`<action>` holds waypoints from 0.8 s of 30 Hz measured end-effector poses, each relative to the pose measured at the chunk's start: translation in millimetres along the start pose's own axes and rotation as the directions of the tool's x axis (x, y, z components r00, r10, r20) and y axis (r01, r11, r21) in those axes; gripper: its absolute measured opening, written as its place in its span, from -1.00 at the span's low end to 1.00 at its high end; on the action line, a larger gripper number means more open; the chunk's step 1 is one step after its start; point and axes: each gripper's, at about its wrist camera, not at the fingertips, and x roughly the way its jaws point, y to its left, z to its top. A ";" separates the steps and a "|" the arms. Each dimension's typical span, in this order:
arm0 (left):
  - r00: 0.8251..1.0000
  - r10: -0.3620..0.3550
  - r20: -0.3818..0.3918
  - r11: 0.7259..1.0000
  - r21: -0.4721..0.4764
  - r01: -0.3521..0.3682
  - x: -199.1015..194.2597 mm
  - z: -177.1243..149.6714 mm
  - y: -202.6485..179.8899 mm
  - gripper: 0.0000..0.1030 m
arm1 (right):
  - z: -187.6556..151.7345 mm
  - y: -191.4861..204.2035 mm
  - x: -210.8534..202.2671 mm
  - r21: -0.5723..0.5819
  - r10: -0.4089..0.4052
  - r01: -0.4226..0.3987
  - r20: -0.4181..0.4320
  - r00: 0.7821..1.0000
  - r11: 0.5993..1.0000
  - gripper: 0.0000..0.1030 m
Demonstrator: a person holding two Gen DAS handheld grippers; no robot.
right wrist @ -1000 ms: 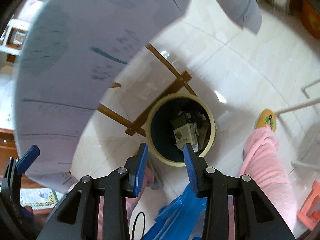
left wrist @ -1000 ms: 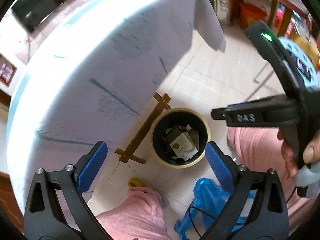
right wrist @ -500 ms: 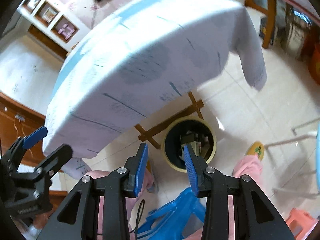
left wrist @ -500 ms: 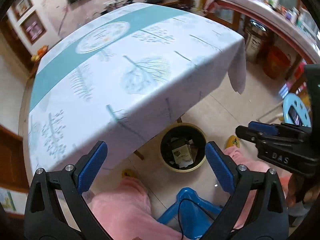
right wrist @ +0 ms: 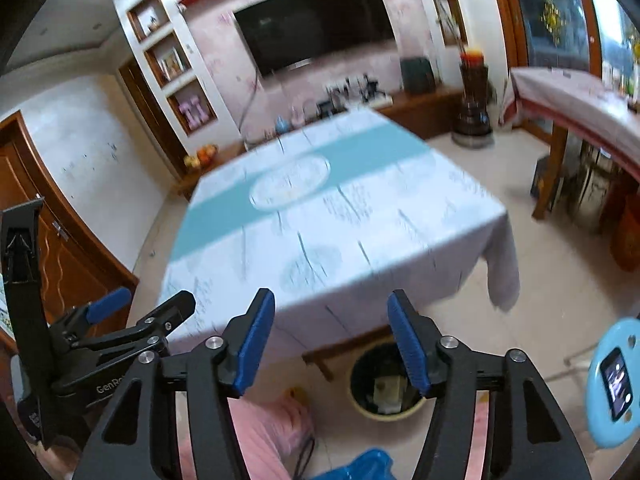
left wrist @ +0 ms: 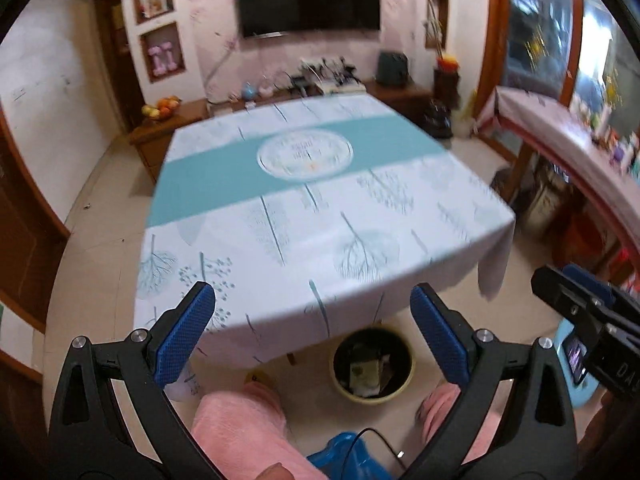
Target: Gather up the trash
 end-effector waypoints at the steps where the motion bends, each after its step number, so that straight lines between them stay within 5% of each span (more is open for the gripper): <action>1: 1.000 0.002 0.012 1.000 -0.009 -0.002 -7.2 3.1 1.2 0.89 | 4.5 5.1 -6.1 -0.004 0.003 -0.003 0.008 1.000 1.000 0.17; 24: 0.999 0.033 0.040 0.999 -0.026 -0.032 -45.1 6.2 -8.1 0.89 | 15.0 35.6 -65.2 -0.093 -0.021 0.032 0.112 0.994 0.995 0.17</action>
